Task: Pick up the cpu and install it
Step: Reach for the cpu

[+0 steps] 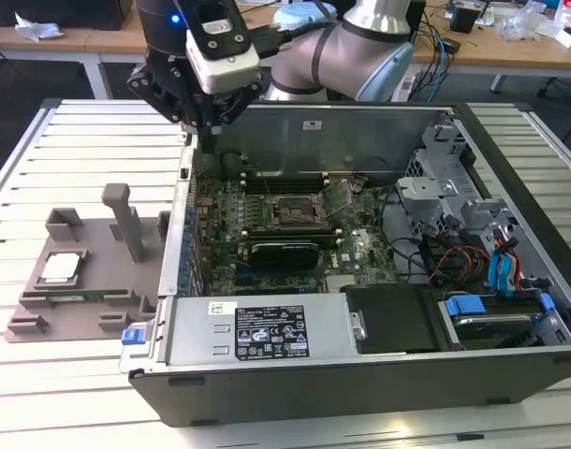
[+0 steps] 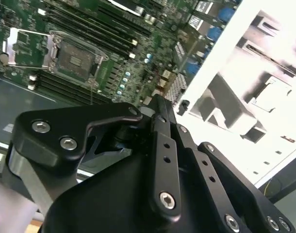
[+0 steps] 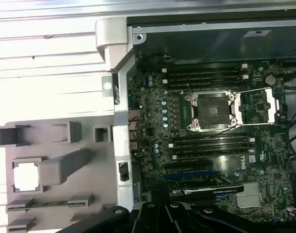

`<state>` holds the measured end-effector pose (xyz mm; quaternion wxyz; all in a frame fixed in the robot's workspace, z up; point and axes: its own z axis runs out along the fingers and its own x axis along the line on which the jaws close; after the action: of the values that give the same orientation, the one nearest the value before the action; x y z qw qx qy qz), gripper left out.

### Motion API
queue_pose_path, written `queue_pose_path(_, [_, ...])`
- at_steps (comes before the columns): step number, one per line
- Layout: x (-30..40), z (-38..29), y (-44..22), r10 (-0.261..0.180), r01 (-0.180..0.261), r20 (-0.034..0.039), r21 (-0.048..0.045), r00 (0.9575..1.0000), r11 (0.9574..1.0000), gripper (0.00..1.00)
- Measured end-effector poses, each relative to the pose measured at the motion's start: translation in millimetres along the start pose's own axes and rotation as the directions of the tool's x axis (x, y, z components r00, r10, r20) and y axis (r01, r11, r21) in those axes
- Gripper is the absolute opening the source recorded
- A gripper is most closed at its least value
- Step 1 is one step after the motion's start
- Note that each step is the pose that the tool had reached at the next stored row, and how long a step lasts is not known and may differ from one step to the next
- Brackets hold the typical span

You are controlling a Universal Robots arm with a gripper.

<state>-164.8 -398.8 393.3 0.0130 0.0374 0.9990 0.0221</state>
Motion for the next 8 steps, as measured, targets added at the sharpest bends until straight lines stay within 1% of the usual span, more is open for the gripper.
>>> queue_pose_path(1, [8.3, -0.2, -0.6, 0.000, 0.000, 0.0001, 0.0000, 1.0000, 1.0000, 0.11])
queue_pose_path(2, [14.0, -0.3, -1.1, 0.000, 0.000, 0.0002, -0.0001, 1.0000, 1.0000, 0.11])
queue_pose_path(3, [23.4, -0.6, -1.8, 0.000, 0.000, 0.0002, -0.0001, 1.0000, 1.0000, 0.11])
queue_pose_path(4, [31.1, -0.8, -2.3, 0.000, 0.000, 0.0003, -0.0001, 1.0000, 1.0000, 0.11])
queue_pose_path(8, [44.2, -1.2, -3.2, 0.000, 0.000, 0.0003, -0.0001, 1.0000, 1.0000, 0.11])
